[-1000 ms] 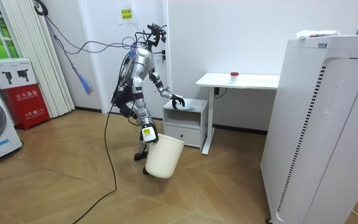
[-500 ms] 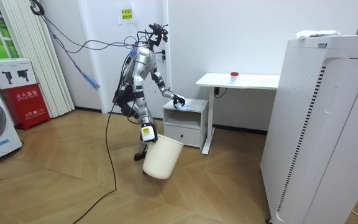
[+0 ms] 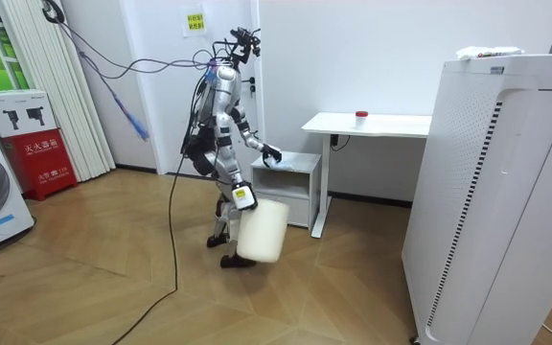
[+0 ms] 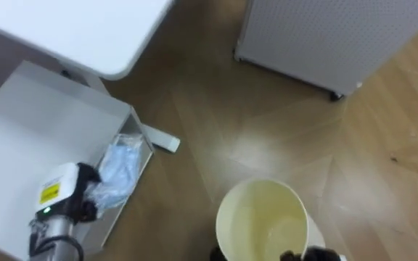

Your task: Pick garbage

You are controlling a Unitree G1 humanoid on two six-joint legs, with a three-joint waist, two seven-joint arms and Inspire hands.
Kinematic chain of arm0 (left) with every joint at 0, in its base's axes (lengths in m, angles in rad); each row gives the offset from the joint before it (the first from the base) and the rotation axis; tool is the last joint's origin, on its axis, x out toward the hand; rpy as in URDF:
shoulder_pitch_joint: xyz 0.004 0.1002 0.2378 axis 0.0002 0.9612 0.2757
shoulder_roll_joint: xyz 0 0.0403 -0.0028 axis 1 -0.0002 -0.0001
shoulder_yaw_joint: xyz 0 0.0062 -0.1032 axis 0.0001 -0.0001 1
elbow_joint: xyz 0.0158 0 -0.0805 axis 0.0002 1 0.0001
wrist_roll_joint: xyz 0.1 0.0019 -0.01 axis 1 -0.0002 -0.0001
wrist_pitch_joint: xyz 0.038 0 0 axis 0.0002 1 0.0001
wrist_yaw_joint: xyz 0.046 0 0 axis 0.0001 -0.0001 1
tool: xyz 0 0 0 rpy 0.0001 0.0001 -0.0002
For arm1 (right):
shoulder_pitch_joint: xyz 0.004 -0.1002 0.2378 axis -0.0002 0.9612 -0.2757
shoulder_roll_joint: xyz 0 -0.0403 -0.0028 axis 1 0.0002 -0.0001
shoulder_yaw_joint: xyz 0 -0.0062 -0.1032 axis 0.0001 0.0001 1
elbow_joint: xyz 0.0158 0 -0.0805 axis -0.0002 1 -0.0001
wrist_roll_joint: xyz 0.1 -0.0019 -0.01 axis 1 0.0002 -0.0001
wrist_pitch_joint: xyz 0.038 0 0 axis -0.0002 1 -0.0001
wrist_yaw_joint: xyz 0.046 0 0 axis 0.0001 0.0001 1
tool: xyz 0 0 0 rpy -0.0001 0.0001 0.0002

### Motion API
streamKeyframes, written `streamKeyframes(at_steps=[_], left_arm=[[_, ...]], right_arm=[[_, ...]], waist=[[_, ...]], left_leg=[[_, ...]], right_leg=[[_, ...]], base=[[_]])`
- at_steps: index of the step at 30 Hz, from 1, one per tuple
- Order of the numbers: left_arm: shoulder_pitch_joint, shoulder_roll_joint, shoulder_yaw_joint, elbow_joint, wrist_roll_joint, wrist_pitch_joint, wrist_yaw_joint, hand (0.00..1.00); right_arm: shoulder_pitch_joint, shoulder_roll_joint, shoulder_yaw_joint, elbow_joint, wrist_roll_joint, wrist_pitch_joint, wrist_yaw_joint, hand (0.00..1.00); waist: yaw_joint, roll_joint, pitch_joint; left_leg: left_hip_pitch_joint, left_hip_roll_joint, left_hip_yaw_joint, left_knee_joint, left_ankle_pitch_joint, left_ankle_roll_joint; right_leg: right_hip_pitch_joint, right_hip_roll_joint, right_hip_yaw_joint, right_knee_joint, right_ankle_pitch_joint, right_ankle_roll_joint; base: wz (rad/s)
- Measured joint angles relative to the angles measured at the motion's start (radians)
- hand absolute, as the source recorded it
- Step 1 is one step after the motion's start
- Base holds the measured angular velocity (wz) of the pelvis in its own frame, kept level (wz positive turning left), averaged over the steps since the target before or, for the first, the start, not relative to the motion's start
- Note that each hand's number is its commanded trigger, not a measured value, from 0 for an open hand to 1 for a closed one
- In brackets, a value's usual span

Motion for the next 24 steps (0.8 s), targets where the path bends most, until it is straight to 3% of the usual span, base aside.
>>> streamKeyframes(at_steps=[2, 6, 11, 12, 15, 16, 22, 23, 24], left_arm=[[0.029, -0.018, -0.027, -0.025, -0.001, 0.000, -0.015, 1.00], [0.099, -0.053, -0.077, -0.058, 0.001, -0.007, -0.061, 1.00], [0.143, -0.083, -0.105, -0.062, 0.000, -0.012, -0.132, 1.00], [0.154, -0.094, -0.106, -0.065, 0.000, -0.021, -0.146, 1.00], [0.196, -0.123, -0.124, -0.094, -0.001, -0.027, -0.200, 1.00], [0.206, -0.125, -0.141, -0.108, -0.002, -0.027, -0.226, 1.00], [0.227, -0.133, -0.223, -0.128, -0.006, -0.028, -0.356, 1.00], [0.229, -0.134, -0.223, -0.128, -0.007, -0.028, -0.367, 0.89], [0.234, -0.134, -0.224, -0.127, -0.010, -0.028, -0.385, 0.65]], right_arm=[[-0.005, 0.004, 0.006, 0.002, 0.000, -0.003, 0.006, 1.00], [-0.009, 0.008, 0.036, 0.007, -0.030, -0.023, 0.013, 1.00], [0.002, 0.046, 0.067, 0.014, -0.042, -0.022, 0.069, 1.00], [0.003, 0.055, 0.074, 0.021, -0.059, -0.022, 0.082, 1.00], [0.020, 0.077, 0.077, 0.036, -0.092, -0.022, 0.120, 1.00], [0.023, 0.081, 0.081, 0.039, -0.098, -0.021, 0.136, 1.00], [0.022, 0.094, 0.096, 0.052, -0.124, -0.021, 0.182, 1.00], [0.021, 0.094, 0.095, 0.053, -0.127, -0.021, 0.184, 1.00], [0.022, 0.094, 0.095, 0.053, -0.136, -0.021, 0.185, 1.00]], waist=[[0.008, -0.002, -0.0024], [0.029, -0.006, -0.0053], [0.027, -0.010, -0.0107], [0.025, -0.009, -0.0159], [0.024, -0.017, -0.0427], [0.023, -0.018, -0.0449], [0.022, -0.020, -0.0443], [0.022, -0.021, -0.0440], [0.022, -0.021, -0.0437]], left_leg=[[0.017, -0.015, 0.001, -0.023, 0.008, 0.000], [0.071, -0.018, 0.028, -0.065, 0.017, 0.000], [0.155, -0.032, 0.049, -0.128, 0.030, -0.008], [0.175, -0.035, 0.053, -0.150, 0.041, -0.007], [0.216, -0.049, 0.055, -0.201, 0.063, -0.007], [0.229, -0.051, 0.054, -0.213, 0.068, -0.006], [0.268, -0.052, 0.054, -0.241, 0.081, 0.000], [0.269, -0.053, 0.054, -0.243, 0.082, 0.001], [0.269, -0.054, 0.054, -0.245, 0.084, 0.002]], right_leg=[[0.012, -0.011, -0.013, -0.008, 0.000, 0.000], [0.043, -0.016, -0.014, -0.023, 0.001, 0.002], [0.115, -0.012, -0.015, -0.072, 0.004, 0.005], [0.133, -0.012, -0.013, -0.091, 0.011, 0.007], [0.169, -0.012, -0.011, -0.128, 0.025, 0.010], [0.184, -0.013, -0.020, -0.137, 0.027, 0.011], [0.227, -0.012, -0.028, -0.180, 0.046, 0.015], [0.227, -0.012, -0.028, -0.181, 0.048, 0.016], [0.227, -0.013, -0.027, -0.184, 0.050, 0.016]], base=[[0.04], [-0.09], [-0.09], [0.00], [0.02], [0.09], [0.03], [0.00], [0.00]])
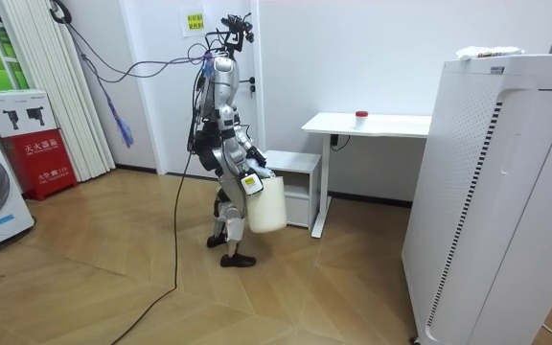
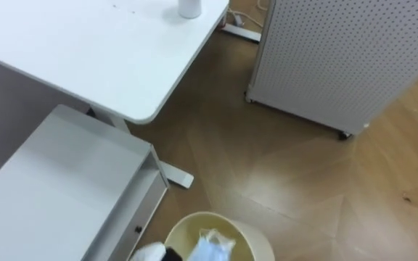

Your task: Pick garbage

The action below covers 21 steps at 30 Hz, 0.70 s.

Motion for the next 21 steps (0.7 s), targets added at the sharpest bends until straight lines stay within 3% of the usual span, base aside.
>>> streamKeyframes(at_steps=[1, 2, 9, 21], left_arm=[[0.005, 0.001, 0.000, 0.001, -0.002, 0.000, -0.016, 0.50], [0.007, 0.002, 0.001, 0.001, -0.002, 0.000, -0.024, 0.00], [0.006, -0.002, 0.000, 0.001, -0.001, 0.000, -0.070, 0.00], [-0.020, -0.018, 0.001, 0.001, -0.001, 0.000, -0.072, 0.00]], right_arm=[[0.000, 0.001, 0.000, 0.003, -0.006, 0.000, 0.004, 1.00], [0.000, 0.003, -0.001, 0.005, -0.009, -0.001, 0.007, 1.00], [-0.007, 0.015, -0.001, 0.020, -0.013, -0.001, 0.032, 1.00], [-0.007, 0.016, 0.009, 0.014, -0.014, -0.001, 0.038, 1.00]], waist=[[0.000, 0.000, 0.0001], [0.000, 0.000, 0.0003], [-0.001, -0.007, 0.0041], [-0.001, -0.001, 0.0080]], left_leg=[[0.000, 0.001, 0.000, -0.001, 0.001, 0.000], [0.000, 0.001, 0.000, -0.002, 0.002, 0.000], [-0.006, 0.001, 0.000, -0.005, 0.003, 0.001], [-0.011, -0.010, -0.001, -0.021, 0.003, 0.001]], right_leg=[[0.002, 0.000, 0.000, -0.006, 0.004, 0.000], [0.002, -0.001, 0.000, -0.009, 0.006, 0.000], [-0.002, -0.002, 0.000, -0.010, 0.007, 0.001], [-0.012, 0.000, 0.000, -0.011, 0.007, 0.002]], base=[[0.00], [0.00], [0.00], [0.00]])
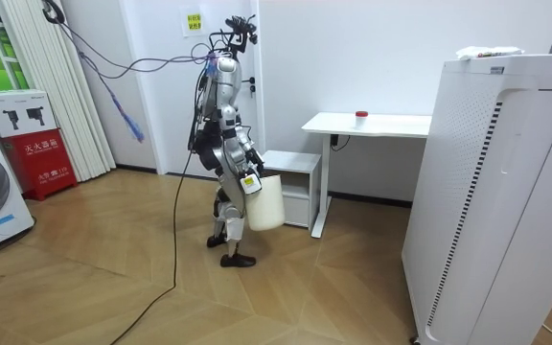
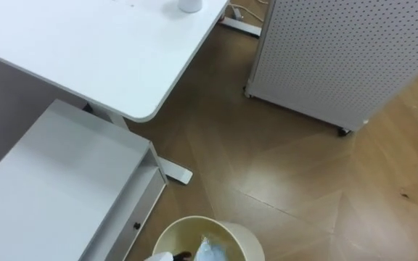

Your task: Pick garbage

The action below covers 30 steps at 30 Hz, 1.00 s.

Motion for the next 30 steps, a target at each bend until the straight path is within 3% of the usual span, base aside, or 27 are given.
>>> streamKeyframes(at_steps=[9, 20, 28, 30], left_arm=[[0.005, 0.011, 0.009, 0.002, 0.010, -0.001, -0.004, 0.00], [0.039, 0.082, 0.060, 0.021, 0.041, -0.022, 0.002, 0.00], [0.079, 0.103, 0.080, -0.077, 0.157, -0.024, 0.036, 0.00], [0.092, 0.123, 0.082, -0.135, 0.157, -0.031, 0.055, 0.00]], right_arm=[[0.002, 0.000, 0.003, 0.007, -0.021, 0.001, 0.004, 1.00], [0.038, -0.016, -0.073, 0.005, -0.024, 0.021, 0.047, 1.00], [0.108, -0.040, -0.112, -0.031, -0.036, 0.017, 0.062, 1.00], [0.126, -0.046, -0.118, -0.051, -0.034, 0.014, 0.052, 1.00]], waist=[[0.006, 0.007, 0.0040], [0.019, 0.011, 0.0011], [-0.002, 0.022, -0.0182], [-0.002, 0.023, -0.0229]], left_leg=[[0.027, 0.003, 0.003, -0.001, 0.000, 0.000], [0.157, -0.005, 0.014, -0.059, 0.001, -0.001], [0.265, -0.019, -0.003, -0.111, 0.003, -0.001], [0.291, -0.022, -0.003, -0.124, 0.003, -0.001]], right_leg=[[0.023, 0.004, 0.006, 0.000, 0.001, 0.001], [0.136, 0.003, 0.020, -0.033, 0.000, 0.011], [0.251, 0.014, 0.023, -0.087, 0.004, 0.032], [0.267, 0.013, 0.024, -0.087, 0.003, 0.032]], base=[[0.00], [-0.03], [0.01], [-0.07]])
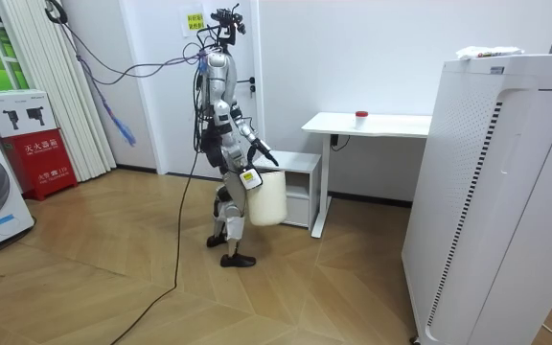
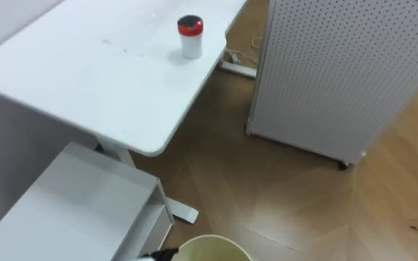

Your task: Pick garbage

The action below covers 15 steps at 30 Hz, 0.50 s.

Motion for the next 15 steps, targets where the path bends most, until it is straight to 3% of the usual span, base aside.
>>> streamKeyframes(at_steps=[4, 9, 15], left_arm=[[0.047, 0.043, 0.086, -0.204, 0.000, -0.029, 0.043, 0.00], [0.063, 0.046, 0.186, -0.345, -0.001, -0.077, 0.123, 0.00], [0.093, 0.051, 0.285, -0.497, -0.026, -0.097, 0.159, 0.00]], right_arm=[[0.048, -0.001, -0.082, -0.038, -0.004, -0.002, -0.022, 1.00], [0.077, -0.002, -0.150, -0.041, -0.004, -0.003, -0.050, 1.00], [0.092, -0.003, -0.188, -0.013, -0.004, 0.012, -0.050, 1.00]], waist=[[0.003, 0.005, -0.0052], [0.003, 0.006, -0.0153], [0.007, -0.005, -0.0157]], left_leg=[[0.073, -0.001, 0.000, -0.029, 0.000, 0.000], [0.120, -0.005, 0.002, -0.039, 0.000, 0.000], [0.186, -0.008, 0.038, -0.068, 0.003, 0.001]], right_leg=[[0.067, 0.005, -0.001, -0.020, -0.001, 0.002], [0.105, 0.003, -0.001, -0.016, -0.005, 0.008], [0.140, 0.002, -0.001, -0.018, -0.004, 0.007]], base=[[-0.04], [-0.02], [-0.19]])
